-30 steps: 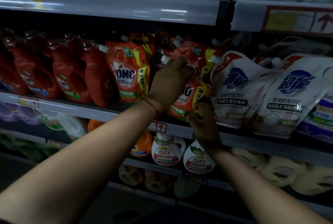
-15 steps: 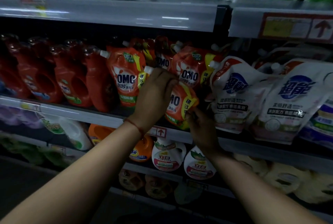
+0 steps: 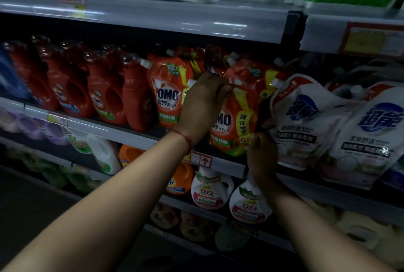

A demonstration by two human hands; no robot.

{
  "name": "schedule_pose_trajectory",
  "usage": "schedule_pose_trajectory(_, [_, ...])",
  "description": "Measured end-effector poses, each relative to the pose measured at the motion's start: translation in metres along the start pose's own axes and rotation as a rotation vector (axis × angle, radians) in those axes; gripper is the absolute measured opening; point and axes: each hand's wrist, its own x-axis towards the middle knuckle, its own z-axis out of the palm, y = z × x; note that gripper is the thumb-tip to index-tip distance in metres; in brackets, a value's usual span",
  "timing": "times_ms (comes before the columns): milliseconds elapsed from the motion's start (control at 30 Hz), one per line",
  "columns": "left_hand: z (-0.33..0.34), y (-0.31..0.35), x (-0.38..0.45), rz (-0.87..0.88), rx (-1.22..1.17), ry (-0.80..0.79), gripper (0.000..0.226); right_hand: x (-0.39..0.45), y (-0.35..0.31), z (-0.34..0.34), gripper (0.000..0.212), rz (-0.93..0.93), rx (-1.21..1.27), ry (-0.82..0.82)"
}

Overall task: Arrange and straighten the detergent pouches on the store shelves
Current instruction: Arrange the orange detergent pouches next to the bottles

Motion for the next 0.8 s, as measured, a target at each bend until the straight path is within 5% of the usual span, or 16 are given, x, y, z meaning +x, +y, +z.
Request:
schedule_pose_trajectory(167, [0.003, 0.006, -0.006, 0.127, 0.091, -0.054, 0.037, 0.006, 0.004, 0.007, 0.041, 0.22, 0.152, -0.073])
schedule_pose_trajectory(267, [0.014, -0.022, -0.034, -0.023, 0.049, -0.113, 0.047, 0.008, 0.003, 0.005, 0.046, 0.278, 0.238, -0.112])
schedule_pose_trajectory(433, [0.037, -0.059, -0.061, -0.418, -0.286, -0.224, 0.038, -0.003, -0.039, -0.023, 0.02, 0.06, 0.383, -0.074])
schedule_pose_trajectory(600, [0.05, -0.06, -0.07, -0.588, -0.571, -0.292, 0.038, 0.016, -0.089, -0.047, 0.041, -0.095, 0.331, -0.087])
schedule_pose_trajectory(800, [0.059, -0.082, -0.066, -0.594, -0.352, -0.366, 0.024, 0.034, -0.118, -0.047, 0.026, -0.16, 0.148, -0.169])
